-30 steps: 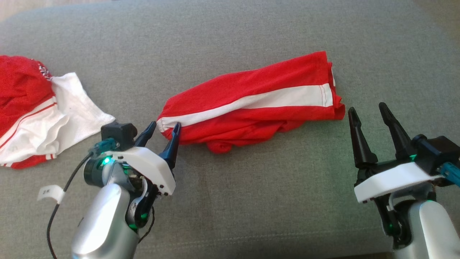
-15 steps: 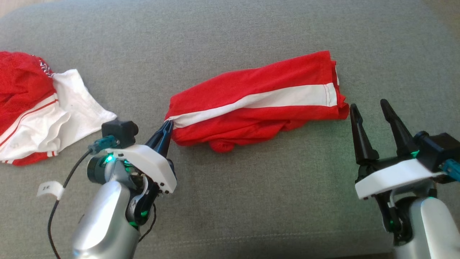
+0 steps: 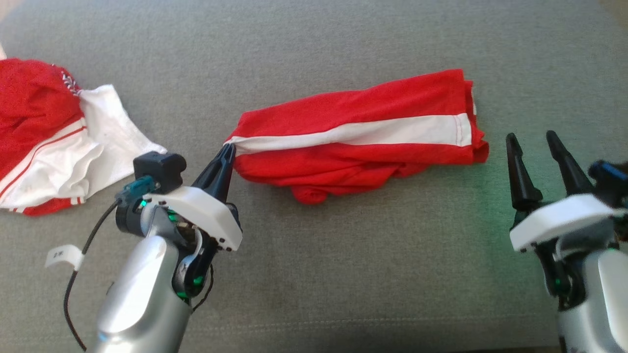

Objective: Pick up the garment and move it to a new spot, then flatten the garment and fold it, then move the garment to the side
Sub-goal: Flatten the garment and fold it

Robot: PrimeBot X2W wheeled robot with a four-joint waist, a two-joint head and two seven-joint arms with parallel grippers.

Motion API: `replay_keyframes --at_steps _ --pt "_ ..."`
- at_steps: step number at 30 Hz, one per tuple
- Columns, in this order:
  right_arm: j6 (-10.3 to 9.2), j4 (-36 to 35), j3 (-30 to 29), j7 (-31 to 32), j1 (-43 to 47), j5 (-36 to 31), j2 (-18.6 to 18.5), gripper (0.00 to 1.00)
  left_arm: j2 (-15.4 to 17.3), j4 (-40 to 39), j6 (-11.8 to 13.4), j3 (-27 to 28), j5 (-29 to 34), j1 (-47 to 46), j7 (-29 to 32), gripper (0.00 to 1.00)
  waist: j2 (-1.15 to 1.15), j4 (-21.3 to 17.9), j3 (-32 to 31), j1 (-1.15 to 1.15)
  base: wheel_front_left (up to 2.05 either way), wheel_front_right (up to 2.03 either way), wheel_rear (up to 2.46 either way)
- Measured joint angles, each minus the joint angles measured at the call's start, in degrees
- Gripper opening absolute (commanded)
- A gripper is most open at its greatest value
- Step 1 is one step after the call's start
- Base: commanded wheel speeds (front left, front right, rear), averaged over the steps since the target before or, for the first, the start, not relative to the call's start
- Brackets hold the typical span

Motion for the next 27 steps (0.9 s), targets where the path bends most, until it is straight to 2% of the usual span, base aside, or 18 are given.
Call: replay_keyframes --at_steps 3,6,17,18,19,21,22,27 --pt "0.0 4.15 1.21 2.11 -2.82 1.43 -1.75 1.0 -0.01 -0.3 0.0 -0.24 0.0 -0.5 -0.05 0.0 0.0 0.64 0.77 0.0 0.0 0.0 0.0" --pt "0.0 8.46 4.79 4.19 -6.6 3.85 -3.27 1.0 -0.04 -0.85 0.01 -0.62 0.38 -0.99 -0.56 0.0 0.0 1.49 1.82 0.0 0.0 0.0 0.0" --pt "0.0 14.24 13.28 7.02 -13.15 7.86 -7.08 1.0 -0.14 -0.81 0.07 -1.54 0.38 -2.14 -2.08 0.0 0.0 3.11 3.82 0.0 0.0 0.0 0.0" --pt "0.0 14.44 13.89 7.34 -13.14 8.21 -7.47 0.93 -0.16 -0.77 0.07 -1.57 0.38 -2.14 -2.09 0.0 0.0 3.15 3.86 0.0 0.0 0.0 0.0" --pt "0.0 14.54 14.23 7.42 -13.14 8.48 -7.78 0.56 -0.16 -0.67 0.07 -1.57 0.38 -2.14 -2.19 0.0 0.0 3.17 3.88 0.0 0.0 0.0 0.0" --pt "0.0 14.58 14.9 7.51 -13.15 9.38 -8.22 0.27 -0.19 -0.55 0.08 -1.59 0.37 -2.14 -2.57 0.0 0.0 3.15 3.92 0.0 0.0 0.0 0.0" --pt "0.0 14.57 15.37 7.49 -13.15 9.58 -8.36 0.0 -0.19 -0.48 0.08 -1.59 0.37 -2.14 -2.58 0.0 0.0 3.12 3.92 0.0 0.0 0.0 0.0" --pt "0.0 12.92 17.26 5.78 -13.15 9.66 -9.55 0.0 -0.2 -0.29 0.09 -1.66 0.37 -2.14 -3.53 0.0 0.0 2.82 3.8 0.0 0.0 0.0 0.0"
